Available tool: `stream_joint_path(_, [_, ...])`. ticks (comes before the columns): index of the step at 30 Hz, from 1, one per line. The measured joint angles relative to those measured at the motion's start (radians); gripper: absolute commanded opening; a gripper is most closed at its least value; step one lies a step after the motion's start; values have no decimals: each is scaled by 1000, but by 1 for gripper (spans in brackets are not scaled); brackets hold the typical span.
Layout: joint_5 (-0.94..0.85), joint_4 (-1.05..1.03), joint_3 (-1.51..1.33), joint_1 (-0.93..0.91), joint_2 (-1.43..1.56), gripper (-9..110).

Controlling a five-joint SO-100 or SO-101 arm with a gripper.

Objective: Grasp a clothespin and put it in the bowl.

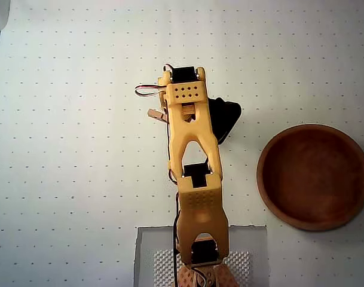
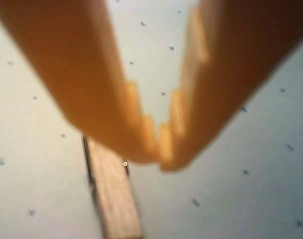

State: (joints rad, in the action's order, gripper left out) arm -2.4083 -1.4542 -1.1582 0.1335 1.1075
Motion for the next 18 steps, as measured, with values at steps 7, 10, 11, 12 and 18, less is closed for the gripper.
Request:
stream_joint_path(7, [-78, 0, 0, 21, -5, -3])
stream_joint_path(10, [-74, 0, 0, 18, -5, -3])
stream_joint_path(11, [-74, 0, 0, 18, -5, -3])
stream_joint_path(12, [-74, 0, 0, 21, -5, -3])
stream_joint_path(18, [-63, 0, 0, 48, -6, -2])
